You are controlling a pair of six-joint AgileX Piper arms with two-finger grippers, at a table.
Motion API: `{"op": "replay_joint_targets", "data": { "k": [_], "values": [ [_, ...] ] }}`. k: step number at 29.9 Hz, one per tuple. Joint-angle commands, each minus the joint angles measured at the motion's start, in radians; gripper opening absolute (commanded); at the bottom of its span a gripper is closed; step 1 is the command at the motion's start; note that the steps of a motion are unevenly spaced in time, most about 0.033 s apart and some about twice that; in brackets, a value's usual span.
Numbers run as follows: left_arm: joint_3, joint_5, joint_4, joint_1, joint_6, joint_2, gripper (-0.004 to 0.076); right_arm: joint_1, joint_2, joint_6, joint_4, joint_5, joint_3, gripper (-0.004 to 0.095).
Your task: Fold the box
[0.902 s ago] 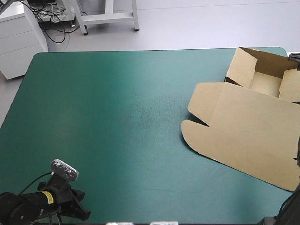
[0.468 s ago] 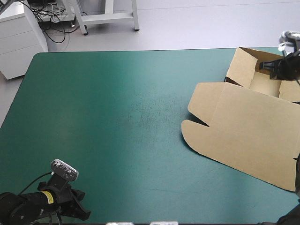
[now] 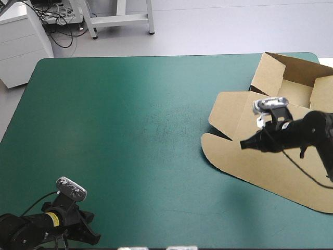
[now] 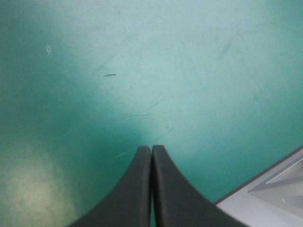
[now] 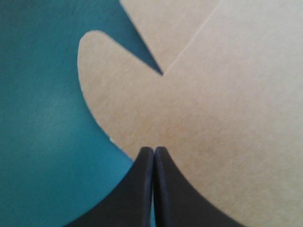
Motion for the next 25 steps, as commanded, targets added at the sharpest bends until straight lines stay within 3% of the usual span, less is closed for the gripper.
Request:
{"op": "replay_joint_targets", "data": {
  "k": [1,9,17,25],
  "values": [
    [-0.023,-0.035,-0.014,-0.004,-0.007,0.004,-0.0032,0.059,-0.131,-0.028,0.022,-0.102,0.129,-0.0021],
    [-0.027,-0.044,-0.014,-0.004,-0.007,0.002,-0.0032,0.073,-0.371,-0.041,0.022,-0.205,0.419,-0.0022],
    [-0.029,-0.051,-0.014,-0.004,-0.007,-0.003,-0.0032,0.073,-0.606,-0.071,0.022,-0.144,0.517,-0.0022],
    [-0.029,-0.051,-0.014,-0.004,-0.007,-0.003,-0.0032,0.073,-0.719,-0.071,0.01,-0.111,0.534,-0.0023]
  ]
}}
